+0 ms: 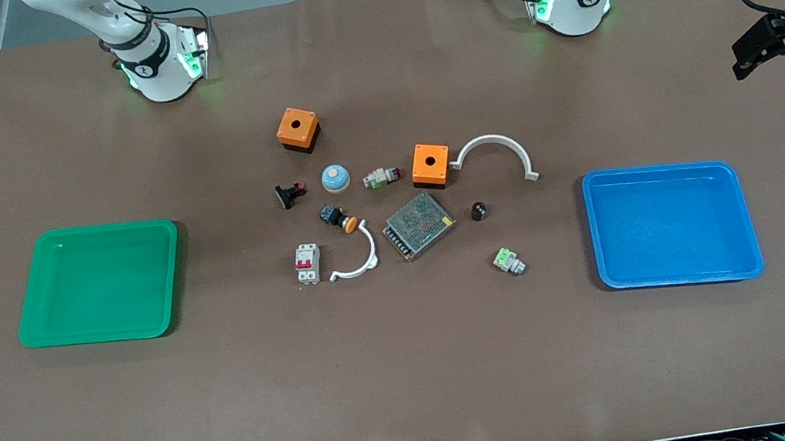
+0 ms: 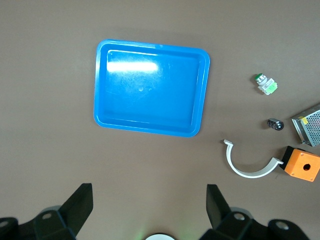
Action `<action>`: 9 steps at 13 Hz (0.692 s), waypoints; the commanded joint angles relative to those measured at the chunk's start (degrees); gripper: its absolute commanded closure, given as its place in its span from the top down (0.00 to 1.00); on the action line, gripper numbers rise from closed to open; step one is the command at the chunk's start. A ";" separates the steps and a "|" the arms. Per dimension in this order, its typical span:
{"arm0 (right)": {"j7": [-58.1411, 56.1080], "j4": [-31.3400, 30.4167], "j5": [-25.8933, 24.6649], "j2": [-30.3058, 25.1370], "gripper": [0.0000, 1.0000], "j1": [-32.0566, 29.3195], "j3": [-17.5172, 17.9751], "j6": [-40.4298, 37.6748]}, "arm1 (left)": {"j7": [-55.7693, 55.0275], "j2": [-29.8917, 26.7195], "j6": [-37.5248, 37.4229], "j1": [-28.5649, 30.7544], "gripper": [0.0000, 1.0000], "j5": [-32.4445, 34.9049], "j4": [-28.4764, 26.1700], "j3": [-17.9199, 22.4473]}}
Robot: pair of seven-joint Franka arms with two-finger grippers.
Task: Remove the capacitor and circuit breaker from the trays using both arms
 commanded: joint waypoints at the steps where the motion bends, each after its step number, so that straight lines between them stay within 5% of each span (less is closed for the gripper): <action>1: 0.26 1.22 -0.17 0.65 1.00 0.13 -0.02 -0.25 | 0.77 0.04 0.18 0.25 1.00 -1.44 0.49 0.36; 9: 0.35 1.30 -0.17 0.83 1.00 0.04 -0.02 -0.16 | 0.43 -0.22 0.00 -0.01 1.00 -1.53 -0.92 0.19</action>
